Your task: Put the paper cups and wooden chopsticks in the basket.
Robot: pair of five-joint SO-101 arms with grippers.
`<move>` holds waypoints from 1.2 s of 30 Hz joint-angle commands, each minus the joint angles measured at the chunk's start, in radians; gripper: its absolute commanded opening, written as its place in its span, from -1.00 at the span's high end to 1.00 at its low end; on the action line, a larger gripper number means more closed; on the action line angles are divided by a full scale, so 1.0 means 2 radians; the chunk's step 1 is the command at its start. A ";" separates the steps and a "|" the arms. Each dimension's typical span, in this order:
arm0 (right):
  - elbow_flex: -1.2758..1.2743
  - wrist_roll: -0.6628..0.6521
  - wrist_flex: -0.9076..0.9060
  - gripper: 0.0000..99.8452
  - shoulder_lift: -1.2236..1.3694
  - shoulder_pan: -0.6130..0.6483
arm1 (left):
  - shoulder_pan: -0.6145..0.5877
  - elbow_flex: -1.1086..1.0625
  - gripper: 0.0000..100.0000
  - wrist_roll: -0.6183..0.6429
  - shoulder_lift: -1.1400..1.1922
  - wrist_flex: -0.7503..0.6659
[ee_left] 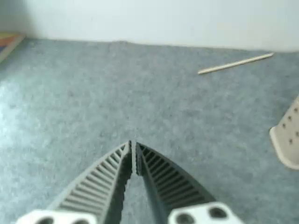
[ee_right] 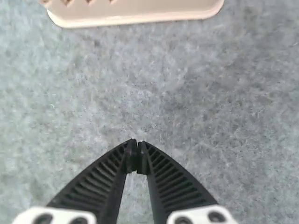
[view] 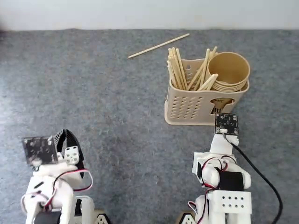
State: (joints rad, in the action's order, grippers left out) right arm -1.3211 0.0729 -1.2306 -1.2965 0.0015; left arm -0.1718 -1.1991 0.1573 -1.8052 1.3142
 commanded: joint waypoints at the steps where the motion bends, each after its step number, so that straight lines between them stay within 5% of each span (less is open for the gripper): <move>1: -0.034 -0.007 0.049 0.98 -0.005 0.002 | -0.005 -0.037 0.97 -0.015 -0.005 -0.023; 6: -0.110 -0.008 0.112 0.98 -0.005 0.002 | -0.005 -0.092 0.97 -0.021 -0.005 -0.023; 25: -0.133 -0.010 0.114 0.98 -0.005 -0.002 | -0.005 -0.234 0.97 -0.021 -0.005 -0.043; 36: -0.133 -0.010 0.117 0.97 -0.005 -0.002 | -0.007 -0.242 0.97 -0.123 -0.005 -0.028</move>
State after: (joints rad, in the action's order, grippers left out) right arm -1.5927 0.0637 -1.0111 -1.2965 0.0015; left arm -0.1841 -1.6886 -0.0698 -1.8052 1.2574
